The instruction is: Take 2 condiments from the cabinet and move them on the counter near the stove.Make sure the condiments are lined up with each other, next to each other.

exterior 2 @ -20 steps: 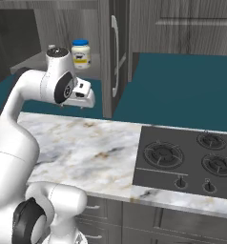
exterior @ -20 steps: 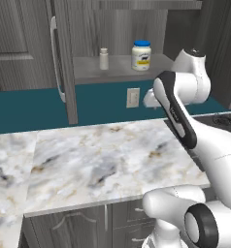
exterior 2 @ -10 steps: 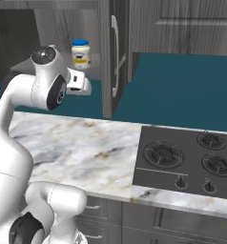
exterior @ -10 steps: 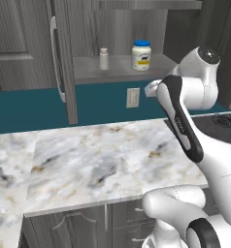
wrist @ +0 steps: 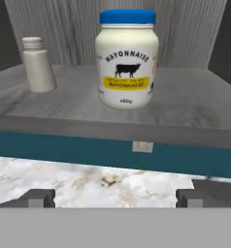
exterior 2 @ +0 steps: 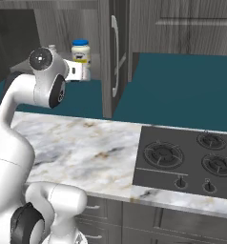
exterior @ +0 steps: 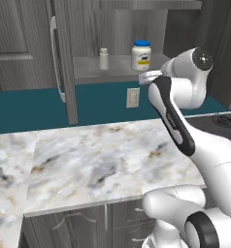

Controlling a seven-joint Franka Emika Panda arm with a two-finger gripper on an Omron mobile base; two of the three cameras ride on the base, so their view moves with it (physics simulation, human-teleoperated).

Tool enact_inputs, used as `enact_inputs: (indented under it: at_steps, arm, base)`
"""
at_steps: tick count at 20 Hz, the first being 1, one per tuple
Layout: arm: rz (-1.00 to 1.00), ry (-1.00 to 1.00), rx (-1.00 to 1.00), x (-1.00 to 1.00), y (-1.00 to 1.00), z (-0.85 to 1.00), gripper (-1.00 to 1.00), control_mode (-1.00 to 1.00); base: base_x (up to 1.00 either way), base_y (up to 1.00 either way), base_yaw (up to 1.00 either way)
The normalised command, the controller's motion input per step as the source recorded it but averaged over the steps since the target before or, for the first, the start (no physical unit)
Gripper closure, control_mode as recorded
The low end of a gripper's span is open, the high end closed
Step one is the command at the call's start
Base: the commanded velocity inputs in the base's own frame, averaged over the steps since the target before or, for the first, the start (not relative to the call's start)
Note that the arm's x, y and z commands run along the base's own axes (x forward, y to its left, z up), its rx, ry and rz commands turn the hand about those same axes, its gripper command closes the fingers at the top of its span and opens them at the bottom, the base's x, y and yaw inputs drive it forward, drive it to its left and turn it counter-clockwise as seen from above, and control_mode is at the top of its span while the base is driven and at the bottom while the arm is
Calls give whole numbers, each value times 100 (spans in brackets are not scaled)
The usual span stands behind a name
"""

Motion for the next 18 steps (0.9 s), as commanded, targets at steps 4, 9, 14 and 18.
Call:
enact_inputs:
  at_steps: [4,9,14,18]
  arm:
    - [0,0,0,67,10,36,-100,-100]
    - [0,0,0,60,15,28,-100,-100]
    - [-1,-3,0,58,9,4,-100,-100]
    - [-4,-11,0,32,0,0,-100,-100]
  base:
    - [0,0,0]
    - [0,0,0]
    - [0,0,0]
    - [0,0,0]
